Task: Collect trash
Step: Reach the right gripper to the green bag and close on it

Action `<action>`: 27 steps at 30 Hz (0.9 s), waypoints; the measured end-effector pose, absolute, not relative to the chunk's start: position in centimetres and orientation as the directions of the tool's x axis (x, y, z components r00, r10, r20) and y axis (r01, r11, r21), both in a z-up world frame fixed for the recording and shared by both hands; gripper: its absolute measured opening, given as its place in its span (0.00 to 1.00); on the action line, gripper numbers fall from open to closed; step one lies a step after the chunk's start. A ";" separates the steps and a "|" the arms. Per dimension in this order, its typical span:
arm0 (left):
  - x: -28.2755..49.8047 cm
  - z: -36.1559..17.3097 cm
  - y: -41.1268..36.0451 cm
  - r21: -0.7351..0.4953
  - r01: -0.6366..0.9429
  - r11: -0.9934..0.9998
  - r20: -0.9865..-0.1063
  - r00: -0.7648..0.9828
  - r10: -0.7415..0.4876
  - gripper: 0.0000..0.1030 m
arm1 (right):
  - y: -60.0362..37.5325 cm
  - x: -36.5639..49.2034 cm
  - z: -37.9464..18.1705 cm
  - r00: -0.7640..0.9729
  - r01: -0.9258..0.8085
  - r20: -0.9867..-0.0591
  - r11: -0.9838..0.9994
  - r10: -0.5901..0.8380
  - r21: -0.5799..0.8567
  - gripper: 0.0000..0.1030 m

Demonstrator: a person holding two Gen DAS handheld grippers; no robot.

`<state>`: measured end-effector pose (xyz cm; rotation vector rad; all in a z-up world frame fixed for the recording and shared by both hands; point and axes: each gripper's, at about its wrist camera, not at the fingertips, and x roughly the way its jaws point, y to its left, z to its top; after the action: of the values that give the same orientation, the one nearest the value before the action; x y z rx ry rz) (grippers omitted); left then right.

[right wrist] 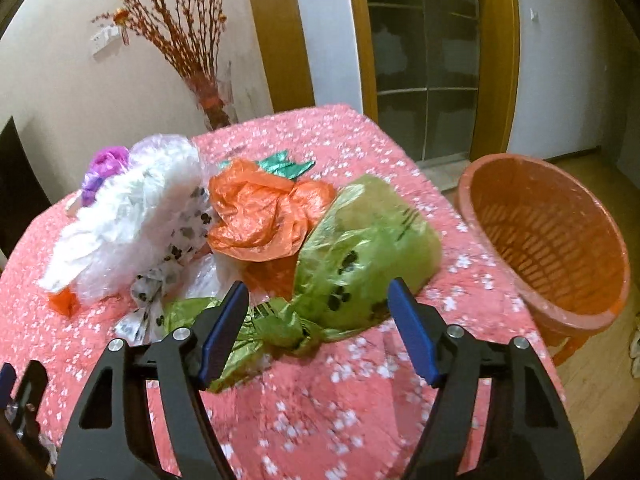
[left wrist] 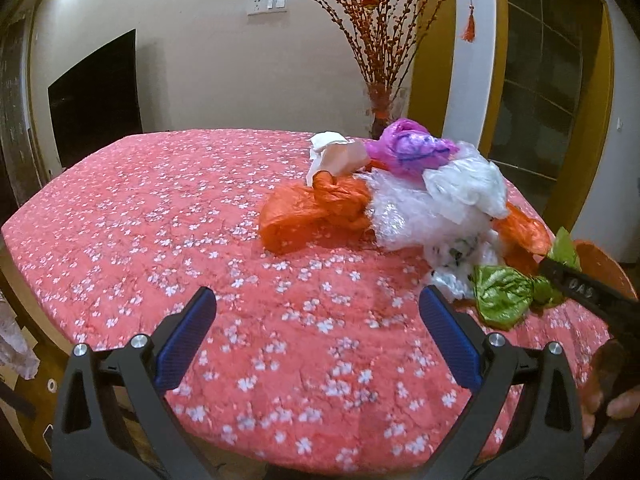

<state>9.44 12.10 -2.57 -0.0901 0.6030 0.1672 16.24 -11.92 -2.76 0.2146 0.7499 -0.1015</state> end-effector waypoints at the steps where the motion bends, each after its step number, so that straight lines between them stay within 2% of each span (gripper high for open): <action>1: 9.7 -2.5 12.2 -0.037 -0.182 0.983 -0.572 0.810 0.129 0.96 | -11.8 16.5 -3.1 0.715 0.167 -0.699 0.973 -0.010 0.157 0.69; 3: 10.1 -2.4 12.3 -0.040 -0.179 0.983 -0.570 0.812 0.124 0.96 | -11.5 16.7 -3.8 0.692 0.165 -0.722 0.974 -0.004 0.153 0.66; 7: 11.0 -1.9 12.4 -0.059 -0.158 0.986 -0.566 0.818 0.097 0.96 | -11.8 16.6 -4.8 0.680 0.161 -0.733 0.974 0.007 0.159 0.45; 9: 11.5 -1.6 12.2 -0.069 -0.141 0.988 -0.565 0.821 0.078 0.96 | -12.2 16.4 -4.8 0.681 0.154 -0.732 0.976 0.010 0.156 0.31; 11: 11.9 -1.1 11.8 -0.074 -0.121 0.990 -0.559 0.827 0.059 0.96 | -12.8 16.0 -4.7 0.682 0.146 -0.731 0.974 0.027 0.172 0.26; 19: 14.6 1.7 8.1 -0.091 -0.025 0.996 -0.534 0.845 -0.028 0.95 | -16.3 13.6 -3.4 0.711 0.174 -0.703 0.976 -0.032 0.131 0.24; 23: 16.8 2.7 5.6 -0.081 0.013 0.997 -0.546 0.836 -0.055 0.87 | -17.9 12.9 -2.9 0.717 0.187 -0.696 0.974 -0.044 0.131 0.24; 27: 19.2 2.8 3.0 -0.011 0.024 1.000 -0.569 0.822 -0.026 0.81 | -18.7 12.8 -2.8 0.720 0.194 -0.692 0.972 -0.046 0.136 0.24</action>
<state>19.24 3.03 2.76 -0.0039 0.6052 -0.0264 12.84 -18.70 -2.77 0.2053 0.7568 -0.1336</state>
